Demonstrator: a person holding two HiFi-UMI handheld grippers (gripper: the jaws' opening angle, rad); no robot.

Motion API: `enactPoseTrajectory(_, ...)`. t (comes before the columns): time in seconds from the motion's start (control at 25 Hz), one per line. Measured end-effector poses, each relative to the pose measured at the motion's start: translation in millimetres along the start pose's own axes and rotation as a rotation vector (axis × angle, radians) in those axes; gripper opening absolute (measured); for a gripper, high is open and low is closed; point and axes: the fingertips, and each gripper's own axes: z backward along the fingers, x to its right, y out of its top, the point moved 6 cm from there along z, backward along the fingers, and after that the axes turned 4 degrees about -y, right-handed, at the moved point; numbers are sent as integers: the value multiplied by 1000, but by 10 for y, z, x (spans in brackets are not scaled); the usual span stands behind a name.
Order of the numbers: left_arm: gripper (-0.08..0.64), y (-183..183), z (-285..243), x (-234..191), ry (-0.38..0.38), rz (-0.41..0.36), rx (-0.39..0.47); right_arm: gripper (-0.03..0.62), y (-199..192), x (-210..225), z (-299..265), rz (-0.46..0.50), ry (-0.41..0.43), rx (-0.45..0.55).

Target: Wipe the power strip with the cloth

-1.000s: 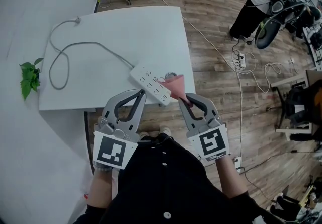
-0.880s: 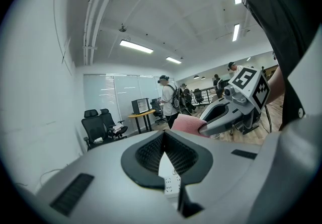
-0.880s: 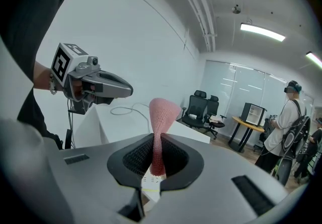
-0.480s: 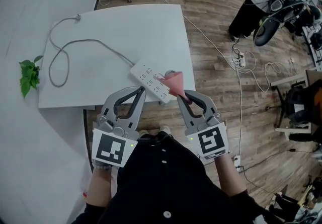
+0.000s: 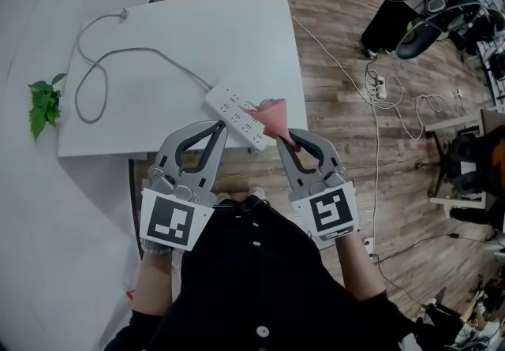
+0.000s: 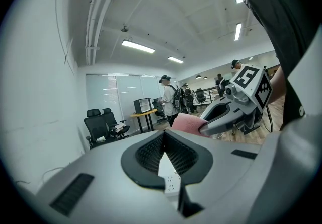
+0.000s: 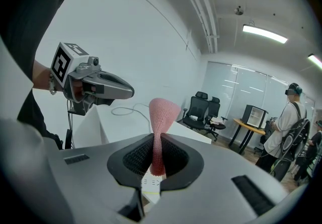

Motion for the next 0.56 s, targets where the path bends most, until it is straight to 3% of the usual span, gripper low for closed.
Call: enactPoseTrajectory(0.56, 14, -100, 58, -82, 38, -7, 7, 51, -57, -13, -50, 5, -25, 7)
